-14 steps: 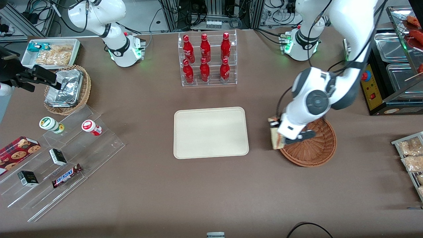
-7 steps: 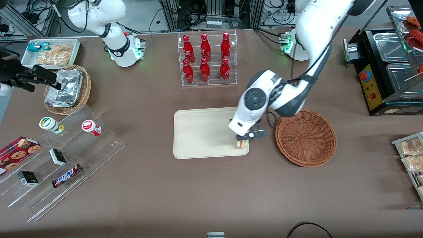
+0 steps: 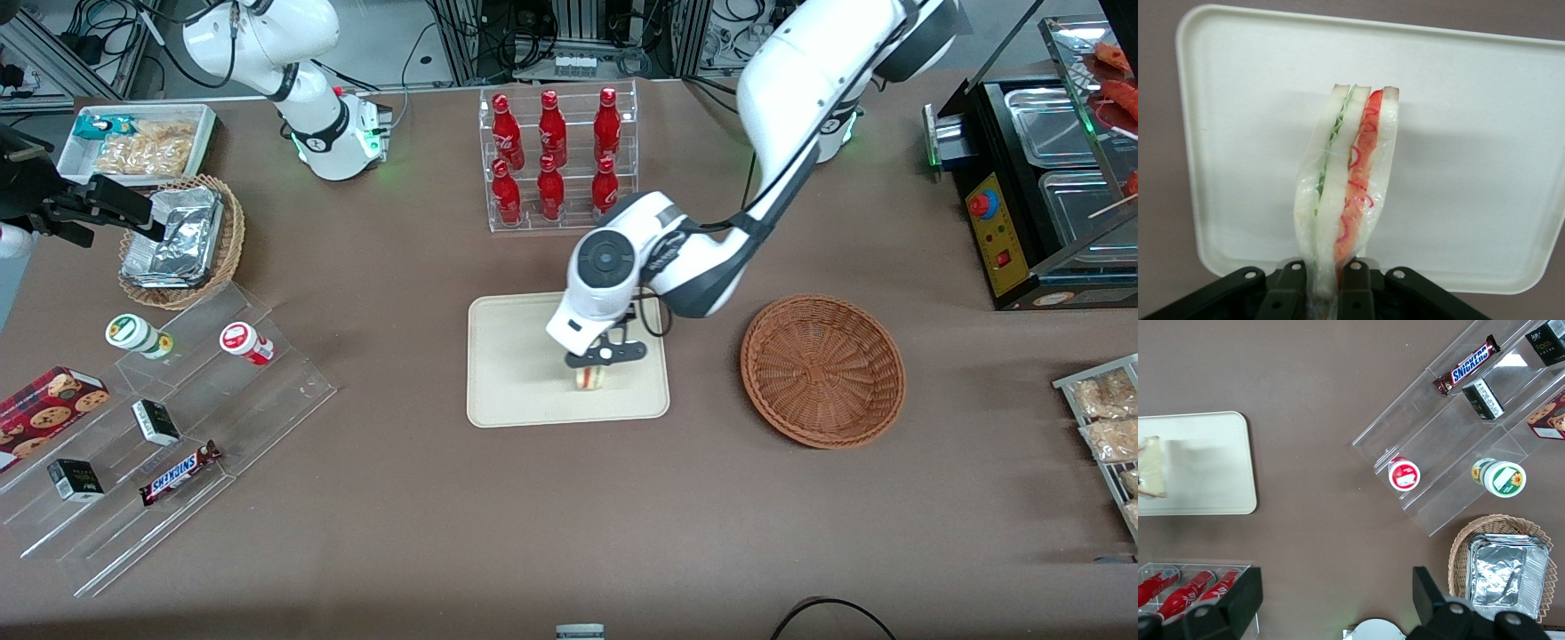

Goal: Place sandwich from basket to tray
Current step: 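Lower the sandwich onto the cream tray and open the left gripper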

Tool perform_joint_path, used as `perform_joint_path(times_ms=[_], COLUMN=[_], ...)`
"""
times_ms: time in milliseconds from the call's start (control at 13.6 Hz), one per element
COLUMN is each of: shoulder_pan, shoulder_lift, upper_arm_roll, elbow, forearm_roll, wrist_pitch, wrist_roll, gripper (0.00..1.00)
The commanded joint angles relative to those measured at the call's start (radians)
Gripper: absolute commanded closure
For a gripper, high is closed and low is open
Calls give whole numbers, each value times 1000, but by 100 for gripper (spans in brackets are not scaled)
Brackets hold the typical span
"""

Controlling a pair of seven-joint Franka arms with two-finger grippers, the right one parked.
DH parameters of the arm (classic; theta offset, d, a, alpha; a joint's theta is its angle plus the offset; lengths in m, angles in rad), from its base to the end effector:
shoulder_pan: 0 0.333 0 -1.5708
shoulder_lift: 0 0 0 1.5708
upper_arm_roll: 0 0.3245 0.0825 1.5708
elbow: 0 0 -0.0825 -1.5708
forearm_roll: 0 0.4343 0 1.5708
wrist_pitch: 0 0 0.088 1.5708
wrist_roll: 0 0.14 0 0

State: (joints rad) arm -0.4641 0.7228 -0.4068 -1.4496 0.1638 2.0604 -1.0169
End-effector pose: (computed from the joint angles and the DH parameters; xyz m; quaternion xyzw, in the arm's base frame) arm 0.5310 -0.5422 0.2279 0.9949 0.0746 -0.0661 0.0155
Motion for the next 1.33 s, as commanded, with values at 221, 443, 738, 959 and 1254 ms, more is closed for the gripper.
perform_joint_path(times_ms=[221,443,738,959,1254], shoulder_pan=[-94,-97,-88,-79,-33], shoulder_lift=[132,147,124,35,-87], upper_arm_roll=[19,19,19,19,17], elbow=[170,173,166,169,140], forearm_roll=[109,109,99,95,94], wrist_pitch=[-40,-36,-42,-119,-222], wrist_roll=[-184,-186,-187,-186,-169], gripper=[96,83,0,0,0])
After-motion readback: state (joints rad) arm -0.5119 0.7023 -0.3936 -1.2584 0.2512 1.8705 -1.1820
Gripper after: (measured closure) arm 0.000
